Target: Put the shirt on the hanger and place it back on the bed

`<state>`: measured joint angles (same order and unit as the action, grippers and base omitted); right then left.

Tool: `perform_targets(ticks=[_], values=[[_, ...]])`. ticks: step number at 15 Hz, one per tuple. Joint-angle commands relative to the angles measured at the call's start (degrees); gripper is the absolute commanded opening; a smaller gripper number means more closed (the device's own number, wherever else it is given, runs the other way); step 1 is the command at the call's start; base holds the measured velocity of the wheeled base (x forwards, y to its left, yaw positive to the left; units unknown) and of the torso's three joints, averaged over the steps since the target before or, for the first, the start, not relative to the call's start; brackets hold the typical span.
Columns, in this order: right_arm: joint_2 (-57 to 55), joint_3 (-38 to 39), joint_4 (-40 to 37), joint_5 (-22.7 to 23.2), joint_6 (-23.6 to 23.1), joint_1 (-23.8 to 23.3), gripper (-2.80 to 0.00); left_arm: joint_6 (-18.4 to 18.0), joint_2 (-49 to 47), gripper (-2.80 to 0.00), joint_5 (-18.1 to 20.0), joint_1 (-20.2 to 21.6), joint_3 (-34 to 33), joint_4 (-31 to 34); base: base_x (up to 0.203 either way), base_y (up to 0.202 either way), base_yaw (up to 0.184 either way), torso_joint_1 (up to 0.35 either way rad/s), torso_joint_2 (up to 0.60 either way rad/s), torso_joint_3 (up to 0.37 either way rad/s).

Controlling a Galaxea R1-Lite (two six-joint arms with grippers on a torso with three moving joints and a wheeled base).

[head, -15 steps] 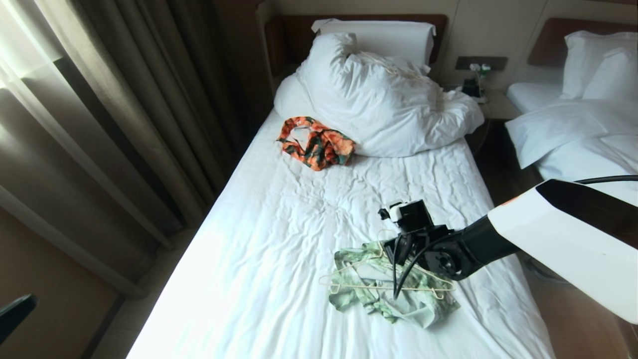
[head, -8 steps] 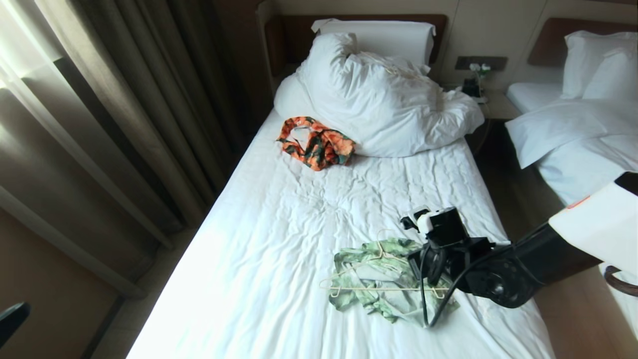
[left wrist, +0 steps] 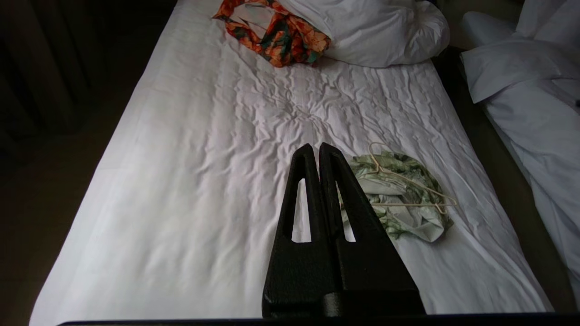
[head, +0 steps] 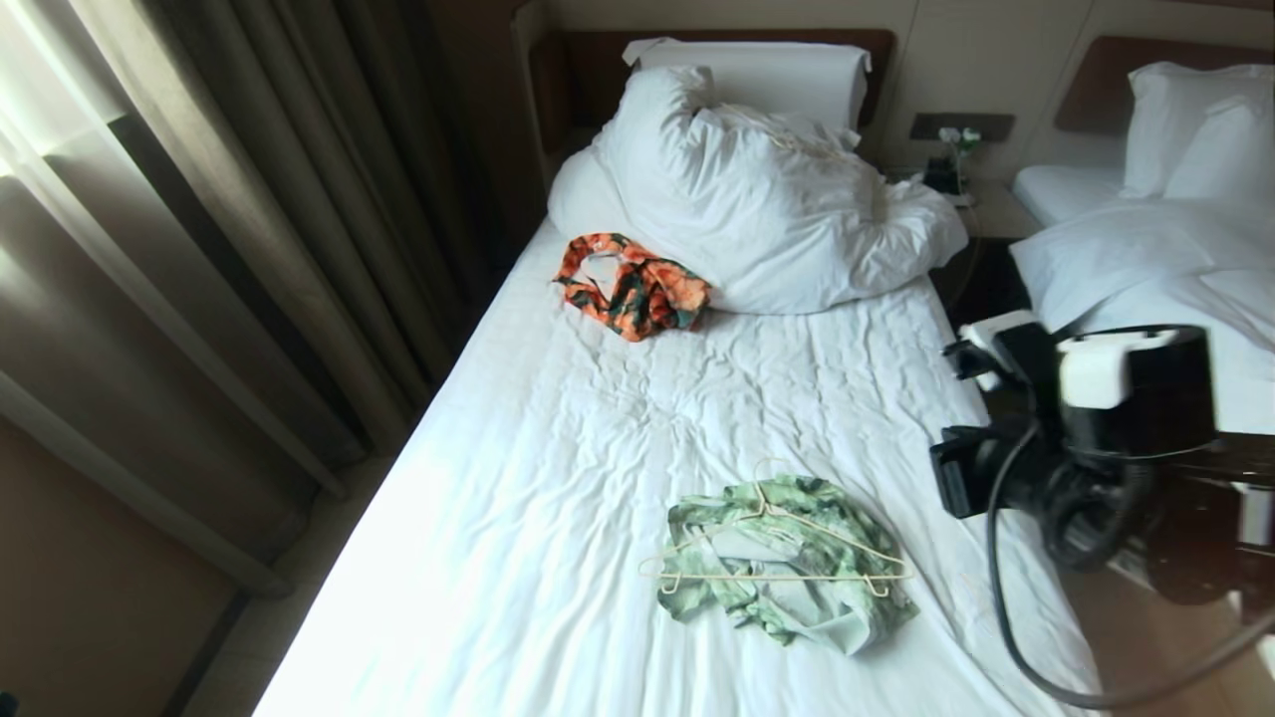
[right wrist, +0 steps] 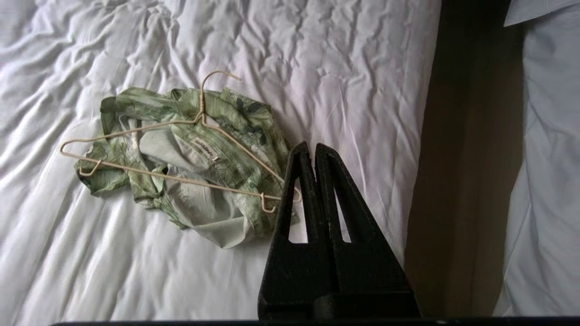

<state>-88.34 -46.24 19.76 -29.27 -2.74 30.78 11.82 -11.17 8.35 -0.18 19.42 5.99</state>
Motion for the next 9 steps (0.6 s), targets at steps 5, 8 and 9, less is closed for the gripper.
perform_targets(ticks=[5,8,9], values=[[38.1,-0.8,-18.5,-5.5,-0.1,-2.5,-2.80,-2.1,11.2,-2.80,-6.3,0.0,-8.2,4.5,0.000,0.000,0.000,0.000,0.00,0.000],[50.9,-5.4,-27.9,-5.8,0.0,-15.3,-2.80,-10.3,11.2,-2.80,-7.8,0.0,-16.6,-4.8,0.000,0.000,0.000,0.000,0.00,0.000],[54.2,-6.9,-29.7,-5.0,-0.2,-19.1,-2.80,-13.1,11.2,-2.80,-8.1,0.0,-18.9,-7.0,0.000,0.000,0.000,0.000,0.00,0.000]])
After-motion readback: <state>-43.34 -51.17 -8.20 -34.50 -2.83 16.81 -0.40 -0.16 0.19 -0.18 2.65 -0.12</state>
